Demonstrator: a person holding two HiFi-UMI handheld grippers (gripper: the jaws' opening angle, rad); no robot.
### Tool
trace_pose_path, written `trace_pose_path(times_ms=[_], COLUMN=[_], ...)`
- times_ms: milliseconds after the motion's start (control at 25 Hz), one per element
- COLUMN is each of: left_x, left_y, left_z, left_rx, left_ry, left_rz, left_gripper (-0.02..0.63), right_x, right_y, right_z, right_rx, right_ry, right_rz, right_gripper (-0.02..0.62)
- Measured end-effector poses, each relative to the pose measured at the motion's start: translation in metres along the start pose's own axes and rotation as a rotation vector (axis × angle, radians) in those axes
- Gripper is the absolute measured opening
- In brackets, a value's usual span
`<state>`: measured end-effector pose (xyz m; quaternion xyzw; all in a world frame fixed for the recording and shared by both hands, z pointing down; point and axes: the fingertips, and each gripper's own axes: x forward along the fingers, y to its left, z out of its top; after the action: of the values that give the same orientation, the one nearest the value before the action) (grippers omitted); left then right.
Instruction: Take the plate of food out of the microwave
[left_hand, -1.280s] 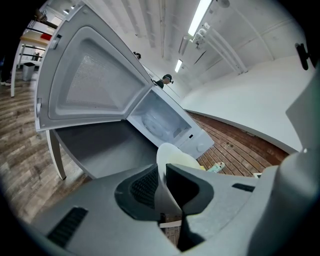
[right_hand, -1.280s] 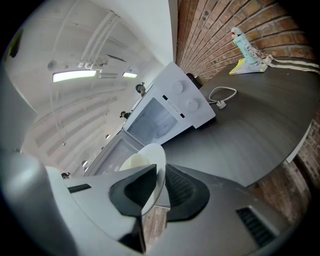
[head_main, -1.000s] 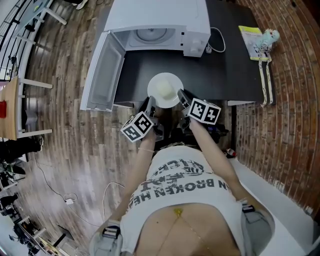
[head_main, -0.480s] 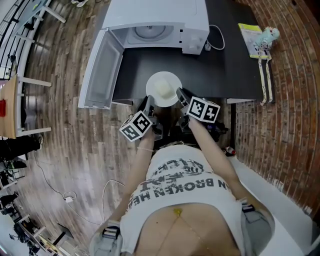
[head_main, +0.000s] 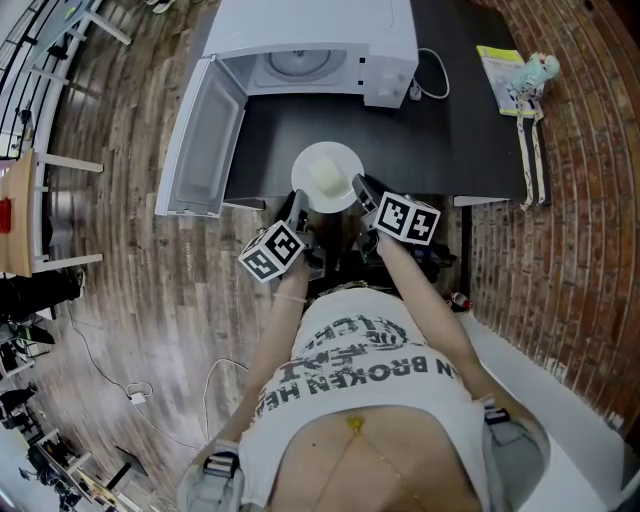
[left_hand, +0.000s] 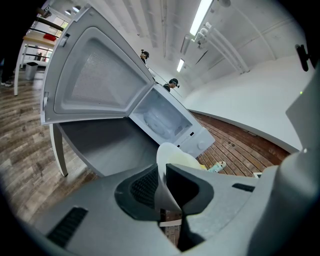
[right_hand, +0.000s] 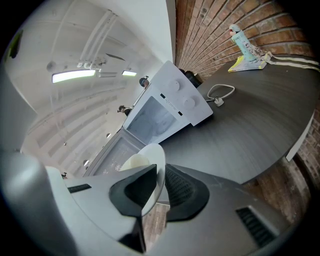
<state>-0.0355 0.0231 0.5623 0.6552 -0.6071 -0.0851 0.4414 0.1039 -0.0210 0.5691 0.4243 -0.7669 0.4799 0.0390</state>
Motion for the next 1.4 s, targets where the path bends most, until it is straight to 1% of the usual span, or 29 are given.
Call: trace_pose_path(times_ms=[120,640,1000,1400], left_x=[0.0011,0.0037,0.0042,0.0049], left_y=[0.0029,-0.0040,0.0024,0.0026], left_z=[-0.0021,0.0011,0.0013,0.0022], left_rx=[-0.004,-0.005,-0.001,-0.006], left_ry=[0.005,0.004,0.006,0.010], left_rz=[0.008,-0.017,0.001,-0.001], left_gripper=[0.052,0.054,0.054,0.054], right_x=[0.0003,0.0008,0.0025,0.0033], right_y=[-0.0011,-0.0011,-0.0009,-0.0001], right_z=[0.0001,0.0021,0.0023,0.0030], right_rx=[0.001,0.005,0.009,0.006], right_ry=[-0.001,-0.005,-0.004,-0.005], right_rz=[-0.001,-0.004,-0.003,-0.005], right_gripper=[0.052,0.052,0.052,0.052])
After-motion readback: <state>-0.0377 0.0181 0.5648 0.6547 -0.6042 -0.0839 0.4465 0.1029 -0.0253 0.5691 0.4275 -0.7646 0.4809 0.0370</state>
